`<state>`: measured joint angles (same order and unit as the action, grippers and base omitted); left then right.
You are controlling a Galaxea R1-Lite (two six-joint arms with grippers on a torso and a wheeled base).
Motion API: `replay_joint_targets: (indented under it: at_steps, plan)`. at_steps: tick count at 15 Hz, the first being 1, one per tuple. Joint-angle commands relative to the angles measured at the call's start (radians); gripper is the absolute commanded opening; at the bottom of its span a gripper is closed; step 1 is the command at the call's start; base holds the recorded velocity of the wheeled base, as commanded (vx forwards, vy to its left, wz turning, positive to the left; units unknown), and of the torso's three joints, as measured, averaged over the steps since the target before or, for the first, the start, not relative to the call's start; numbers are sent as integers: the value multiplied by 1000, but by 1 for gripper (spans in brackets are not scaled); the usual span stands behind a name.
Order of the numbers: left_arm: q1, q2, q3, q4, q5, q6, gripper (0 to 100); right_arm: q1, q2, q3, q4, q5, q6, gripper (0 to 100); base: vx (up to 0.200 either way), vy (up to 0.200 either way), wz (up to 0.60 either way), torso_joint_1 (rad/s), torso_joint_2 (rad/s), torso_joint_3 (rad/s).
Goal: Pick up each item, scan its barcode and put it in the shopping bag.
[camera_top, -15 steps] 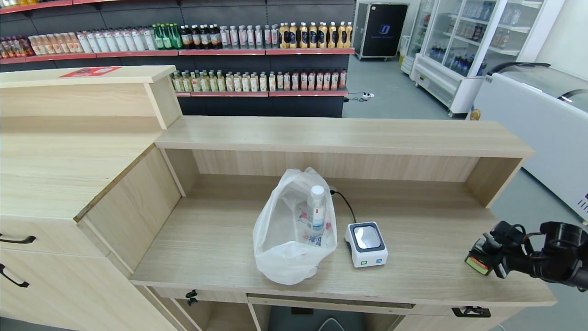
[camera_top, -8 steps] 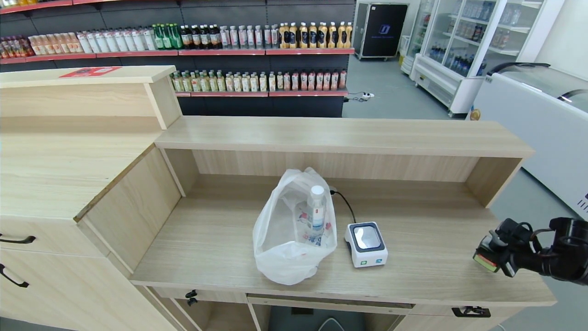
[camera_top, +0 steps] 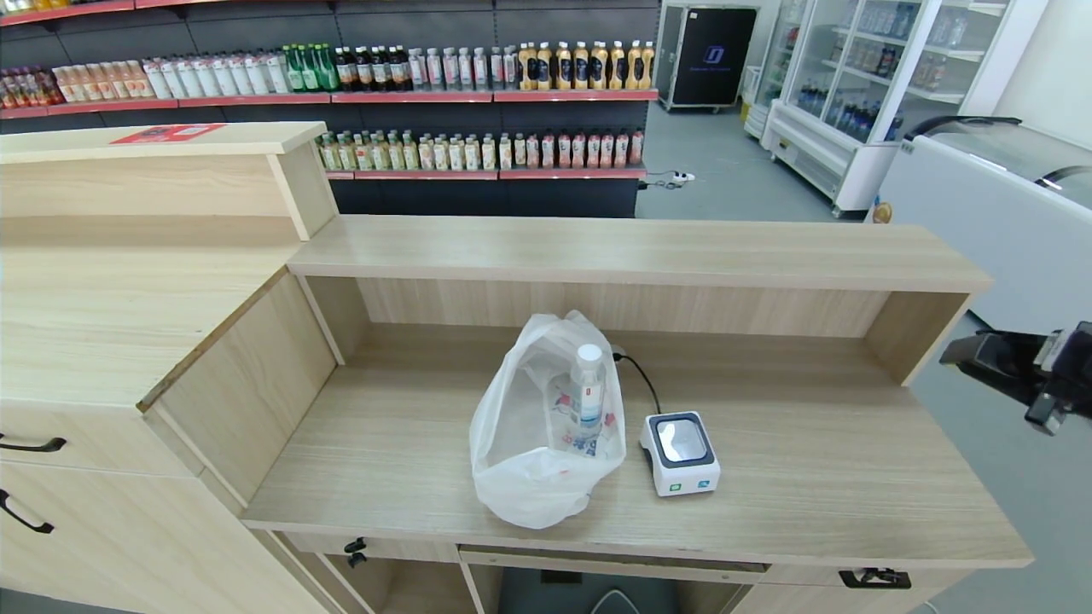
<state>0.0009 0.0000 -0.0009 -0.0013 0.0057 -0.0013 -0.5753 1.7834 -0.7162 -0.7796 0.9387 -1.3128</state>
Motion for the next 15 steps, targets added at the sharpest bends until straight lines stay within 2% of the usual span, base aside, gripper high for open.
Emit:
replay_joint_targets:
  at_steps: [1, 3, 5, 7, 8, 9, 11, 12, 13, 14, 15]
  plan:
    - [1, 0, -1, 0, 0, 0, 100, 41, -300, 100, 109, 158, -253, 0, 0, 0, 0, 0, 0, 0]
    - [1, 0, -1, 0, 0, 0, 100, 63, -423, 213, 128, 173, -464, 0, 0, 0, 0, 0, 0, 0]
    - [1, 0, 1, 0, 0, 0, 100, 176, -533, 231, 125, 167, -645, 0, 0, 0, 0, 0, 0, 0]
    - [1, 0, -1, 0, 0, 0, 100, 367, -661, 244, 29, 89, -806, 0, 0, 0, 0, 0, 0, 0]
    - [1, 0, 1, 0, 0, 0, 100, 428, -697, 254, -23, 54, -849, 0, 0, 0, 0, 0, 0, 0]
    - [1, 0, -1, 0, 0, 0, 100, 537, -720, 270, -98, -12, -936, 0, 0, 0, 0, 0, 0, 0]
    - [1, 0, -1, 0, 0, 0, 100, 730, -716, 279, -159, -61, -1086, 0, 0, 0, 0, 0, 0, 0]
    - [1, 0, -1, 0, 0, 0, 100, 859, -710, 279, -222, -121, -1158, 0, 0, 0, 0, 0, 0, 0]
    - [1, 0, -1, 0, 0, 0, 100, 934, -693, 279, -260, -169, -1188, 0, 0, 0, 0, 0, 0, 0]
    - [1, 0, -1, 0, 0, 0, 100, 1040, -654, 282, -359, -187, -1212, 0, 0, 0, 0, 0, 0, 0]
    - [1, 0, 1, 0, 0, 0, 100, 1100, -615, 296, -461, -187, -1217, 0, 0, 0, 0, 0, 0, 0]
